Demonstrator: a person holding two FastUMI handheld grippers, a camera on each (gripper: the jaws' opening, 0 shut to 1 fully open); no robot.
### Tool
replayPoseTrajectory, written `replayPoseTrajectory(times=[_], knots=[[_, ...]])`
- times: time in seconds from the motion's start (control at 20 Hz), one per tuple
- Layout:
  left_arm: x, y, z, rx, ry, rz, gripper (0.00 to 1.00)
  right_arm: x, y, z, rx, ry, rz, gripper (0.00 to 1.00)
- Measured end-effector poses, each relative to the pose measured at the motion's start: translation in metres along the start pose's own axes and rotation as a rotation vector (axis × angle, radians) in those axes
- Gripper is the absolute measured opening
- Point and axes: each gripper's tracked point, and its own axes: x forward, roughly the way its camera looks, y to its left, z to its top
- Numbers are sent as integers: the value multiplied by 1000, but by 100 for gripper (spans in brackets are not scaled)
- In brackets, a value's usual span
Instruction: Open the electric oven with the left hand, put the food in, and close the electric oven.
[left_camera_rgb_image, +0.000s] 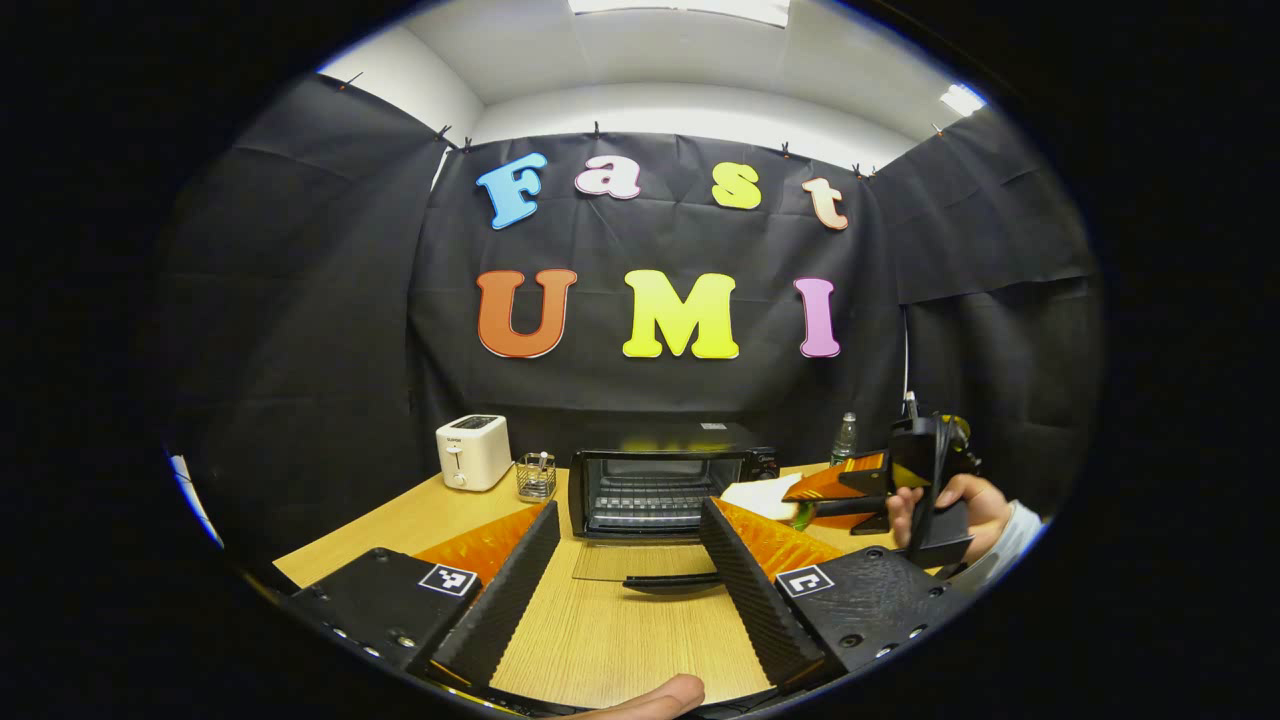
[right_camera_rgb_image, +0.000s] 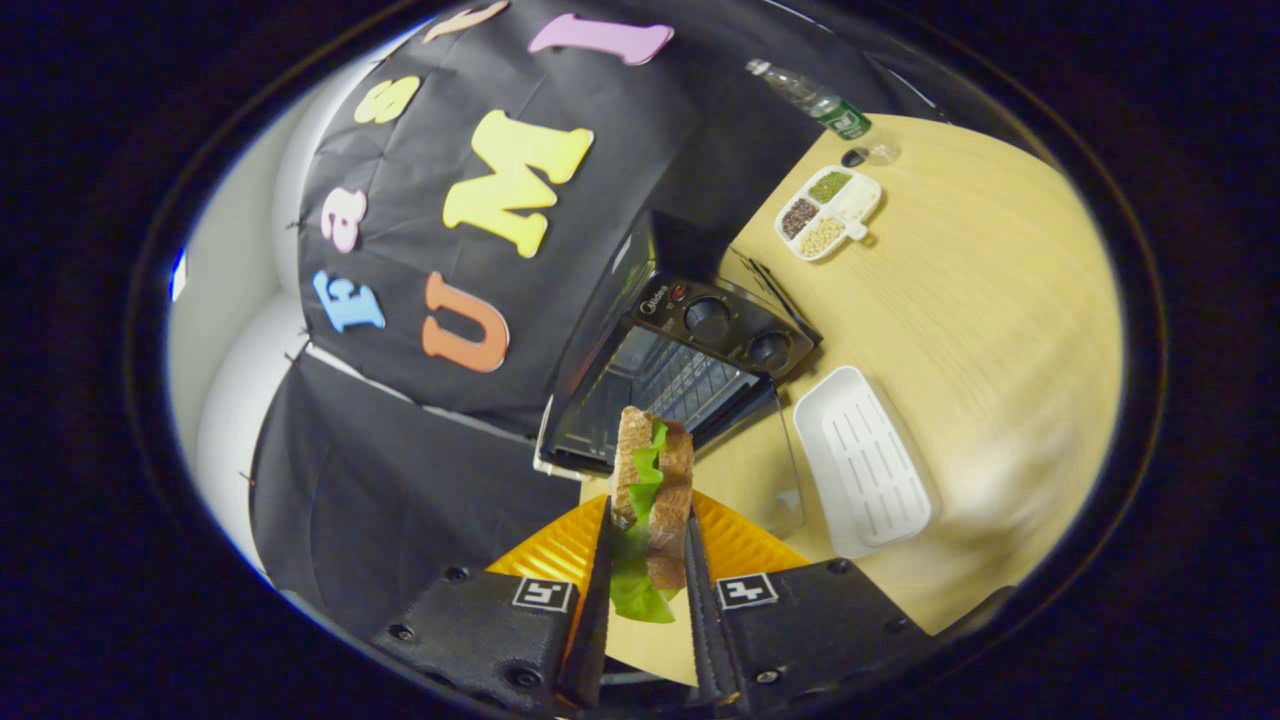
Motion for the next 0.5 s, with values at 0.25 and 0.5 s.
replayPoseTrajectory(times=[0.25,0.5], knots=[[6,12,-3,-16,6,-2,93,78,10,-24,133,-128,35,36],[12,30,-11,-3,26,17,92,151,16,-9,116,-277,38,36]])
